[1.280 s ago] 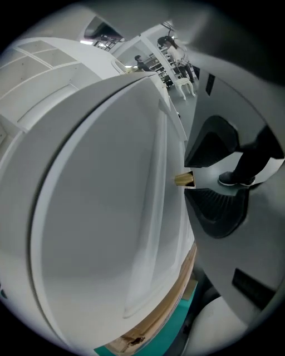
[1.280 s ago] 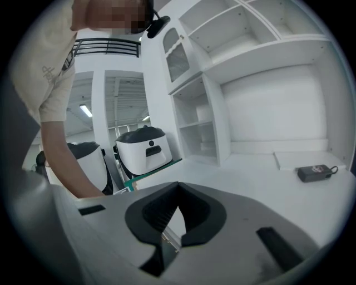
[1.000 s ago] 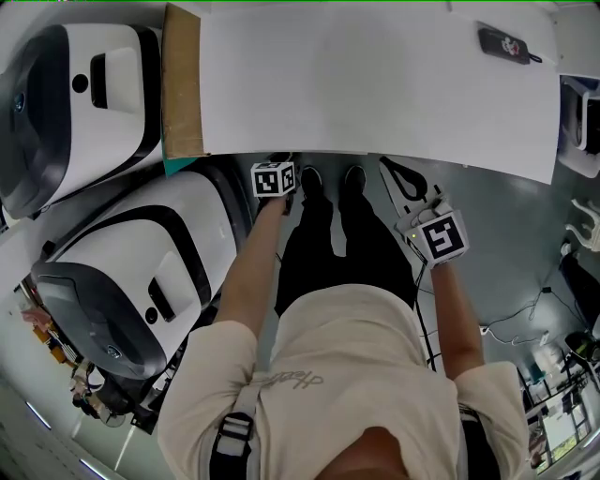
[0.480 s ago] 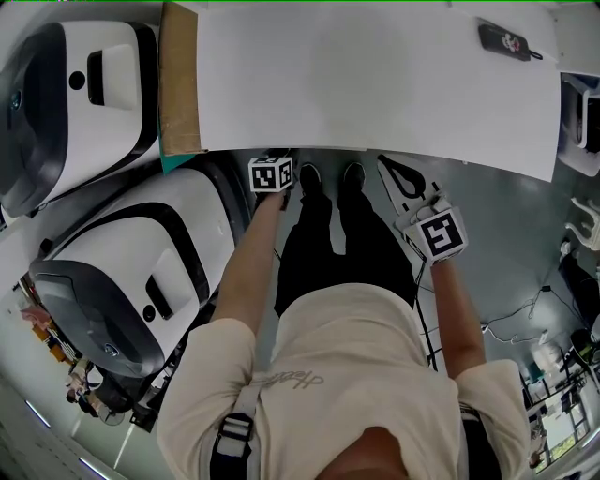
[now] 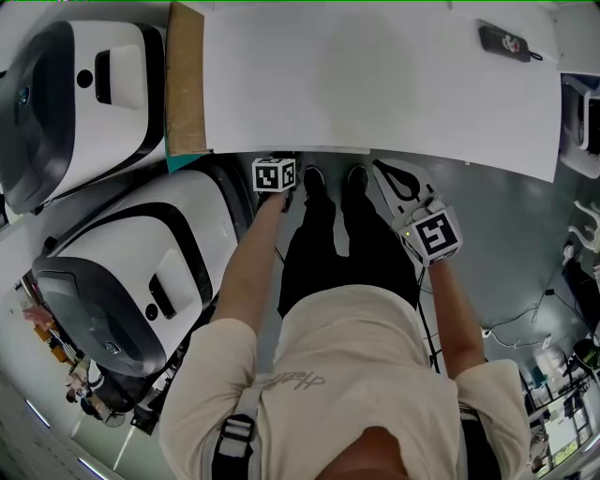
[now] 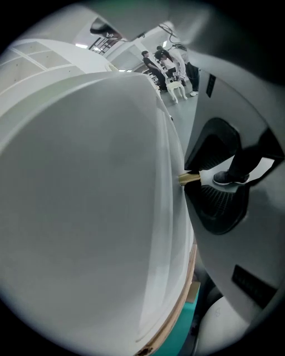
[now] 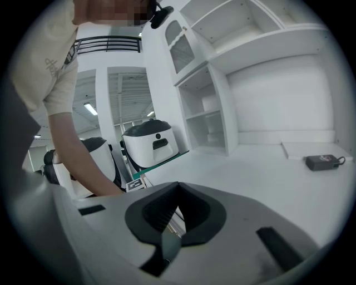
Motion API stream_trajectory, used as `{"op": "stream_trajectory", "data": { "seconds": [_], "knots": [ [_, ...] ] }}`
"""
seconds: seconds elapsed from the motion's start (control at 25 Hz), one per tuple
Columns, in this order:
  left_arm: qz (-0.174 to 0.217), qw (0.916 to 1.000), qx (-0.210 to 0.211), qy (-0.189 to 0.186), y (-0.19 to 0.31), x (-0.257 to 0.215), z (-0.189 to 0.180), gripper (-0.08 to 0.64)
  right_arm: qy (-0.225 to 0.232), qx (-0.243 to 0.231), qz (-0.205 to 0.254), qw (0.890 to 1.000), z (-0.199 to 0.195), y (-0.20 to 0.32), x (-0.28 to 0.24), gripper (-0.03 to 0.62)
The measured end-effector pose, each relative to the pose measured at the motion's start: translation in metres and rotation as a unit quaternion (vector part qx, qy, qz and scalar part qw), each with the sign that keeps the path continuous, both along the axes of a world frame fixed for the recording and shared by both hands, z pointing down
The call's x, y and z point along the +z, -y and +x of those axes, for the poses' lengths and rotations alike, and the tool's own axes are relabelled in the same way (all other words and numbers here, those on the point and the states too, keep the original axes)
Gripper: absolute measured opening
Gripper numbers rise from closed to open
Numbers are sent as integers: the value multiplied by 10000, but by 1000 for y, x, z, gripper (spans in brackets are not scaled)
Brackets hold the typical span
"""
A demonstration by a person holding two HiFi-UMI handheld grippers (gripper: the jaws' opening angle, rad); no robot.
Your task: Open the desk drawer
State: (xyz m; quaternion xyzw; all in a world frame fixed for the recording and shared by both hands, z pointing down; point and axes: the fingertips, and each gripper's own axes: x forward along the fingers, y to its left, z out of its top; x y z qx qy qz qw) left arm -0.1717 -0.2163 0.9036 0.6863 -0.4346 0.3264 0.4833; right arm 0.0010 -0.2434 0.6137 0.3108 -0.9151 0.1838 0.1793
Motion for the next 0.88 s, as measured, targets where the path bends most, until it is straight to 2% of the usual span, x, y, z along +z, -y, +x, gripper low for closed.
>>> {"op": "stream_trajectory", "data": {
  "seconds": [0.12,0.88],
  "knots": [
    [-37,9999,92,42,-9,0,-1,87,-57,-29,20,10000,0,-4,1,2],
    [-148,9996,-169,192,-54,-2,-1,88,-38,-444,-30,9990,1,-31,2,2]
  ]
}}
